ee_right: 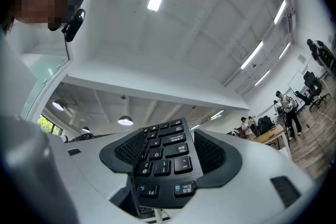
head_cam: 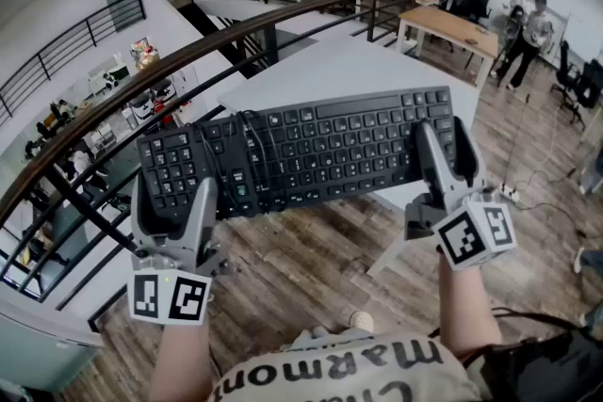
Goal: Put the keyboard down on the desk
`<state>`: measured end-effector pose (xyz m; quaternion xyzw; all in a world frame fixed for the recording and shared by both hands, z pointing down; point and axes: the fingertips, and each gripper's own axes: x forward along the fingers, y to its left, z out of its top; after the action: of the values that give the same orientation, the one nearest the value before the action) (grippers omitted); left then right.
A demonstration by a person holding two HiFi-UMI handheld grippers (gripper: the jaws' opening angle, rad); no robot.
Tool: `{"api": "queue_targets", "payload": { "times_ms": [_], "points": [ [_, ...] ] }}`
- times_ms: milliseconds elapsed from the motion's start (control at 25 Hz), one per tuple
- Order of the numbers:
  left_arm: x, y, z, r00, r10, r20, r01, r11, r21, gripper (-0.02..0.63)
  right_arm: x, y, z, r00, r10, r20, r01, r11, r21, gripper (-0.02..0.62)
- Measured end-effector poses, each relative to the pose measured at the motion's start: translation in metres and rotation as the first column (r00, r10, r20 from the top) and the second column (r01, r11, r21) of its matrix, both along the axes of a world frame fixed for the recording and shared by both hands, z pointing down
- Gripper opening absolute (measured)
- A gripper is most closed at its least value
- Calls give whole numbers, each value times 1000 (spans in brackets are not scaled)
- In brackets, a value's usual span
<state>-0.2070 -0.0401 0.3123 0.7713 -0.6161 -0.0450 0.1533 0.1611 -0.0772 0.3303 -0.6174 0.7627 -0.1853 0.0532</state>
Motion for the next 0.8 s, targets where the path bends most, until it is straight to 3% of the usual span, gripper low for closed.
{"api": "queue_targets", "payload": {
  "times_ms": [800],
  "points": [
    [-2,-1,10,1000,21,-14,-22,998,-53,482,-3,7,13,999,9,34,-7,998,-69,313]
  ]
}}
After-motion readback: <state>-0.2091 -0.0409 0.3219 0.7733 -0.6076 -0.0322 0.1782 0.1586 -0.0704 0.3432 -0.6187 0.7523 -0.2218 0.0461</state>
